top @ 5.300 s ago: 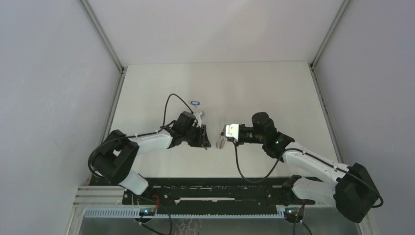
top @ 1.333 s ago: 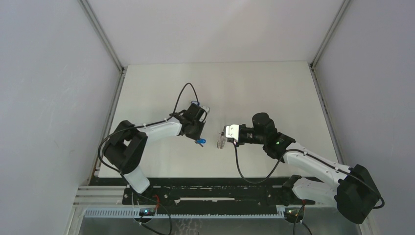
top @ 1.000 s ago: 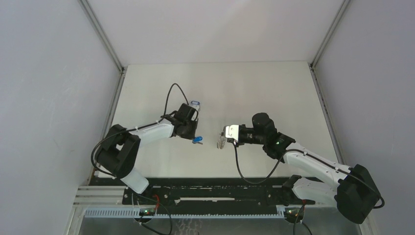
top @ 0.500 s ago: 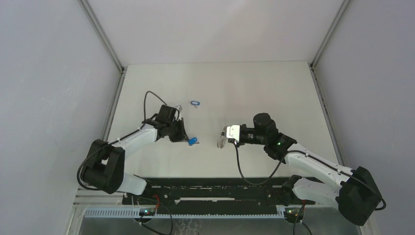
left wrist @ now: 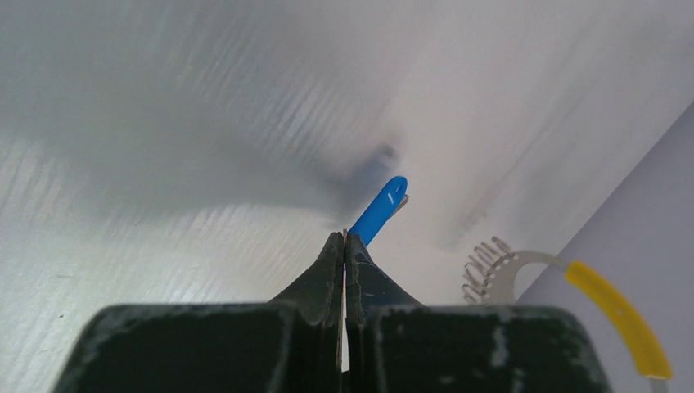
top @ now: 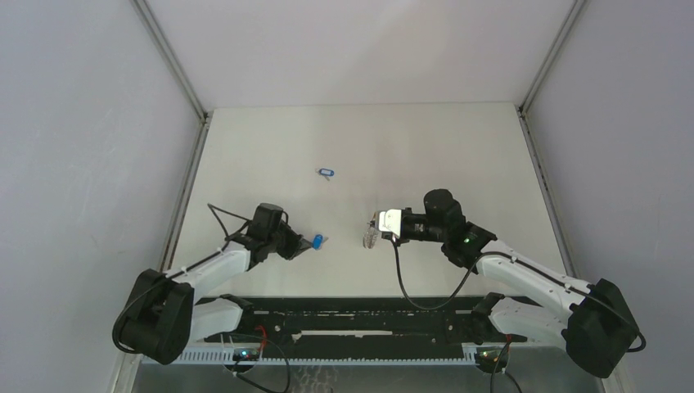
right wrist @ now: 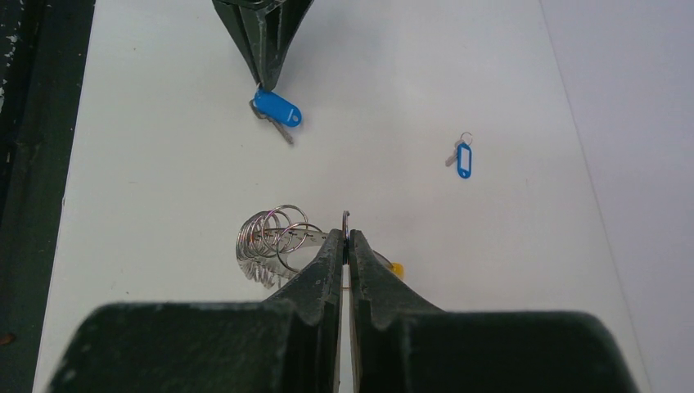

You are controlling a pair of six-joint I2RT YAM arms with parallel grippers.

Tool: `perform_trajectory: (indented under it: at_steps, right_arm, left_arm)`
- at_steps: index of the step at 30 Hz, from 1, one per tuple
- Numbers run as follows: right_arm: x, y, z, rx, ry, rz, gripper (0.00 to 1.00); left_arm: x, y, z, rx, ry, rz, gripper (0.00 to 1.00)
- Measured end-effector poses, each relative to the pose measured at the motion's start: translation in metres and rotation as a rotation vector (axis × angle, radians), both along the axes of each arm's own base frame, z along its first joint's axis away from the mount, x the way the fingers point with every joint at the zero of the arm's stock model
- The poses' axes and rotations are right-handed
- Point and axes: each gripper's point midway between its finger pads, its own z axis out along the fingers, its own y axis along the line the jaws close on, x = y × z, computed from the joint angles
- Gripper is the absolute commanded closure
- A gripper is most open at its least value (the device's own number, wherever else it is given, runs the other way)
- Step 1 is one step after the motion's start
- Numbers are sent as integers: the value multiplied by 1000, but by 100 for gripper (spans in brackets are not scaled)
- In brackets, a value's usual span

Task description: Put the keys on the keyring

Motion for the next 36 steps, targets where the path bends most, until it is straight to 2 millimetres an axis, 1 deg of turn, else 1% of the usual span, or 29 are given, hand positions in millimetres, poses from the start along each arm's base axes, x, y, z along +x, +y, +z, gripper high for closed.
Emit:
perform_trajectory:
  at_steps: [4,5,8,9,12,16,20,22,25,27,29,32,35,36]
  right_arm:
    - [0,0,0,0,0,1,100]
    - [0,0,0,0,0,1,100]
    - [0,0,0,0,0,1,100]
    - [0,0,0,0,0,1,100]
    - [-1,0,0,-1,0,2,100]
    - [-1,1,-1,-2,2,4,100]
    - [-2,1,-1,-2,2,4,100]
    - [-2,1,-1,-3,2,4,100]
    - [-2,1,-1,-3,2,5,100]
    - [-2,1,-1,-3,3,6,100]
    - [-3,1,0,-2,1,6,100]
    - [-3,1,1,1,-2,9,100]
    - [-4,2,2,3,-4,12,100]
    - [-5,1,3,4,-6,12,100]
  left_arm:
    - [12,-2,-2,-51,18,117,98]
    - [14,-2,-4,-56,24,128,95]
    - [15,-5,-18,-60,78,153,86]
    - [16,-7,-19,-69,80,153,82]
    - [21,-12,-16,-93,70,157,70]
    - [22,-10,-10,-90,49,160,58]
    - [20,-1,5,-59,-4,159,52]
    - [16,5,10,-20,-31,133,50]
    - [11,14,16,77,-47,60,44]
    - [12,18,24,139,-73,-6,42]
    - [17,18,38,208,-121,-103,41]
    - [26,10,61,311,-203,-287,41]
    - [30,-2,73,418,-256,-480,41]
    - [31,-6,74,453,-267,-553,43]
